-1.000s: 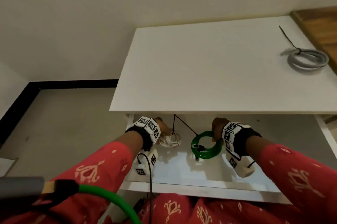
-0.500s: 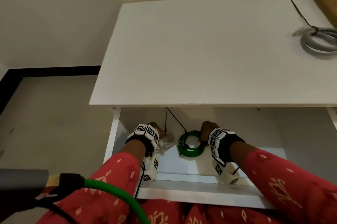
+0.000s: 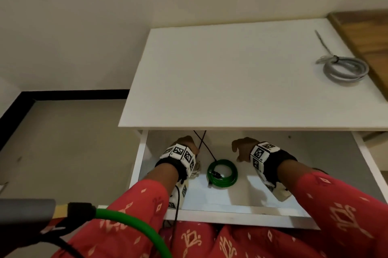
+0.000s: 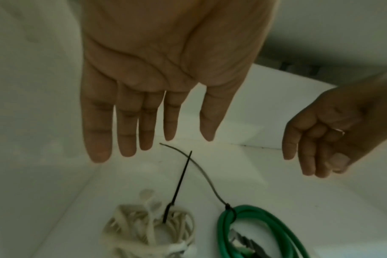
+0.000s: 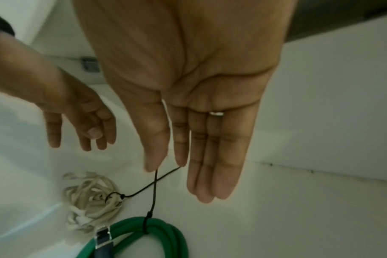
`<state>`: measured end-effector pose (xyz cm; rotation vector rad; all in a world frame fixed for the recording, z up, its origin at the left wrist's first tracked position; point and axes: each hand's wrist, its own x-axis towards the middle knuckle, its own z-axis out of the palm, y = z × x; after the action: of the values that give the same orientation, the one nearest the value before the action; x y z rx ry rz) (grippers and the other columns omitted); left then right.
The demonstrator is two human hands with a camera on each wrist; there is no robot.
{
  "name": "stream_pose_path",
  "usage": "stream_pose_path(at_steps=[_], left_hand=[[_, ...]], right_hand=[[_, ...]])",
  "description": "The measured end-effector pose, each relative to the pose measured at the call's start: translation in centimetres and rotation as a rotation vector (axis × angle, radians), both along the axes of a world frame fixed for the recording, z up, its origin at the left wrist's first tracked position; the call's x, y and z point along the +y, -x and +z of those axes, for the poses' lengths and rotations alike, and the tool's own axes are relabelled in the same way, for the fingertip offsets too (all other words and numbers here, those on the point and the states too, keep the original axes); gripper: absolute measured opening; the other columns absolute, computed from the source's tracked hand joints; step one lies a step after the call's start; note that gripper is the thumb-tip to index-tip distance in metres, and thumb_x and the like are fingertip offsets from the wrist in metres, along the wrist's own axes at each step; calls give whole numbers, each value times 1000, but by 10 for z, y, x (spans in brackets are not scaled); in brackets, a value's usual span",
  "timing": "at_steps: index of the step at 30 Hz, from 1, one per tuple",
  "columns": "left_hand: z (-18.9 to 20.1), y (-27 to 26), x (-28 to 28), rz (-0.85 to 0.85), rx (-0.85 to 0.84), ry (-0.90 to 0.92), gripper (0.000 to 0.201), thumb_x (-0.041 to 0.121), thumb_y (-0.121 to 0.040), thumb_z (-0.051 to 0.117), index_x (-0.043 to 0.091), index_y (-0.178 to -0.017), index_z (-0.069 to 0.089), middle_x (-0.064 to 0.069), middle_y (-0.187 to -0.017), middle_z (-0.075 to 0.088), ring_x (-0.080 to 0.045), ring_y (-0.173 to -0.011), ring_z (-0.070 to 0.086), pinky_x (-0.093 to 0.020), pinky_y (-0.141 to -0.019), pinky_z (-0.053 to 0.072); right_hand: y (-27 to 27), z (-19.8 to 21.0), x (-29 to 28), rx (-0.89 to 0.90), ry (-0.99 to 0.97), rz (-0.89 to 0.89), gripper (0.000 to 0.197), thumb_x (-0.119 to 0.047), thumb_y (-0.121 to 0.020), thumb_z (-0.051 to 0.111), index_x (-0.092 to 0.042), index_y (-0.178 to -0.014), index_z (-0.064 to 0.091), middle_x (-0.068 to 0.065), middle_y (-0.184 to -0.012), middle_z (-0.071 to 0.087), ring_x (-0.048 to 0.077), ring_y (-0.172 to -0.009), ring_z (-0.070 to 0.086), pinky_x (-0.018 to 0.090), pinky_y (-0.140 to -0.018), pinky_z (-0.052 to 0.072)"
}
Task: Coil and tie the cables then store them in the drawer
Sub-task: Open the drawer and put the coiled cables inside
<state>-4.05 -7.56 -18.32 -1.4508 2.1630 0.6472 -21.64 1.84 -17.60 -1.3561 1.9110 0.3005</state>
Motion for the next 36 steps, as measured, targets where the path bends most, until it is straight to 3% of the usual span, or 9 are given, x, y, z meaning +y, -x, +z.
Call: stream_pose_path(at_steps=[7, 11, 14, 16, 18, 26, 30, 32, 36], left_hand=[[77, 14, 17, -81, 56, -45, 46, 37, -90, 51, 1, -117, 53, -18, -122, 58, -32, -113, 55, -37, -92, 45], [101, 8, 30, -101, 137, -92, 43, 37, -84, 60, -1, -104, 58, -22, -107, 62, -35, -105, 59, -40, -82, 48], [123, 12, 41, -128, 217, -79, 36, 35, -85, 60, -1, -87, 64, -21, -83, 62, -31, -82, 58, -35, -69, 47], [138, 17, 48, -166, 253, -7, 34, 34, -88, 55, 2, -96, 63, -15, -95, 64, -26, -87, 57, -32, -75, 46], [152, 24, 55, -208, 290, 130, 33, 34, -91, 50, 6, -104, 60, -10, -111, 63, -27, -100, 59, -34, -85, 47], [165, 61, 61, -261, 452, 453, 29, 34, -95, 40, 14, -113, 50, -5, -118, 55, -23, -114, 46, -35, -91, 43], [152, 73, 56, -273, 398, 482, 32, 36, -95, 38, 18, -119, 46, -1, -125, 48, -20, -119, 42, -36, -95, 39], [146, 75, 55, -268, 408, 483, 33, 37, -94, 38, 19, -121, 44, 0, -126, 46, -19, -119, 42, -35, -95, 39], [137, 83, 51, -260, 403, 497, 37, 39, -94, 37, 21, -126, 39, 1, -129, 42, -17, -119, 42, -33, -94, 39]], right_hand=[[-13, 68, 29, 54, 56, 79, 46, -14, -83, 63, -8, -126, 48, 14, -130, 54, 28, -120, 49, 30, -95, 40], [-8, 108, 47, 39, 111, 39, 43, -9, -83, 63, -5, -124, 49, 15, -128, 55, 29, -116, 53, 31, -93, 41], [2, 130, 57, -35, 157, -43, 37, -8, -83, 62, -5, -119, 53, 15, -117, 62, 21, -83, 59, 27, -73, 47], [12, 143, 63, -130, 191, -128, 33, -4, -83, 60, -3, -116, 54, 12, -99, 64, 9, -62, 52, 17, -55, 46], [26, 155, 69, -171, 224, -211, 23, -3, -84, 59, -5, -107, 56, 4, -83, 61, 5, -60, 52, 12, -49, 45], [125, 187, 71, -61, 478, -615, 12, -4, -85, 57, -10, -75, 53, 7, -66, 58, 18, -55, 56, 28, -53, 50], [173, 191, 52, 139, 636, -697, 11, -9, -84, 56, -6, -75, 60, 17, -78, 65, 35, -78, 64, 40, -71, 52], [192, 191, 42, 278, 619, -669, 13, -13, -84, 58, -5, -90, 66, 16, -96, 67, 33, -97, 62, 33, -78, 49], [221, 177, 18, 384, 535, -643, 24, -11, -86, 56, -4, -109, 60, 17, -116, 63, 31, -106, 58, 30, -80, 46]])
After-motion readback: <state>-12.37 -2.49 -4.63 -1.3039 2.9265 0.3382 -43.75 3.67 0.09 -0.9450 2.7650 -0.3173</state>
